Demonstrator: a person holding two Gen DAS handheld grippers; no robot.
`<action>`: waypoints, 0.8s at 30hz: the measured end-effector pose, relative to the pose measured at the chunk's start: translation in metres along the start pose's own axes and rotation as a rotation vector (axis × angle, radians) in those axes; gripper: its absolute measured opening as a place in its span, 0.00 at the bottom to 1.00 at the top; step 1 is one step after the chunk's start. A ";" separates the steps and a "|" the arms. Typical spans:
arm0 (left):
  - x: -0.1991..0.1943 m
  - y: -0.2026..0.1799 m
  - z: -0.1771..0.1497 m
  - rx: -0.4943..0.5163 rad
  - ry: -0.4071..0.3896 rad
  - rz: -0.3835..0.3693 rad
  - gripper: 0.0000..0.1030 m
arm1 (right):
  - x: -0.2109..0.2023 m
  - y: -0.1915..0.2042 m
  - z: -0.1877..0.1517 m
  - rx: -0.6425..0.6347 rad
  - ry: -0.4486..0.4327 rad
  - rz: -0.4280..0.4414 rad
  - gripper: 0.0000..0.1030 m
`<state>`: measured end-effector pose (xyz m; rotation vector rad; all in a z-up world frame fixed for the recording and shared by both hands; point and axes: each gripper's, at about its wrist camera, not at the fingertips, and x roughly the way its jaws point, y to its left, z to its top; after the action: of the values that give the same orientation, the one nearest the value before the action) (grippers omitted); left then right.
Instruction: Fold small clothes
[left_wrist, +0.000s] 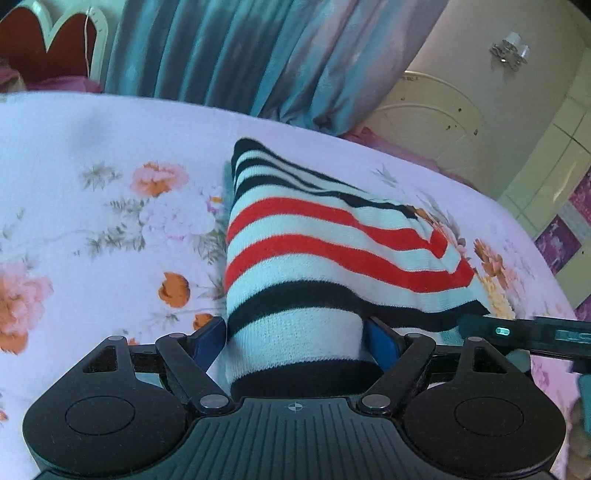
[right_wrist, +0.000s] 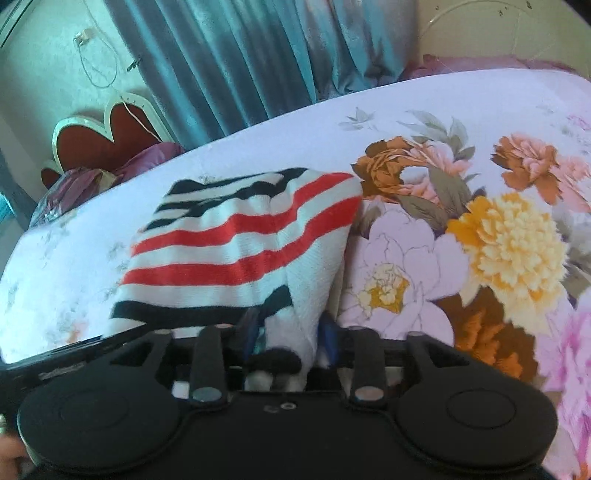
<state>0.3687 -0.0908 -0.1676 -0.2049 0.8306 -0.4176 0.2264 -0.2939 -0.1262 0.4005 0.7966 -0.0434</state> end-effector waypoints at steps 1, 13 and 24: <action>-0.002 -0.001 0.001 0.007 -0.003 0.001 0.78 | -0.006 -0.001 -0.003 0.007 -0.005 0.011 0.56; 0.002 0.008 -0.006 0.054 0.012 -0.012 0.78 | -0.021 -0.033 -0.055 0.158 0.044 0.039 0.12; -0.034 -0.012 0.033 0.091 -0.076 -0.018 0.78 | -0.046 -0.011 -0.022 0.052 -0.038 -0.001 0.29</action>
<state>0.3694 -0.0862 -0.1187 -0.1428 0.7340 -0.4604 0.1765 -0.3012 -0.1111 0.4469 0.7593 -0.0730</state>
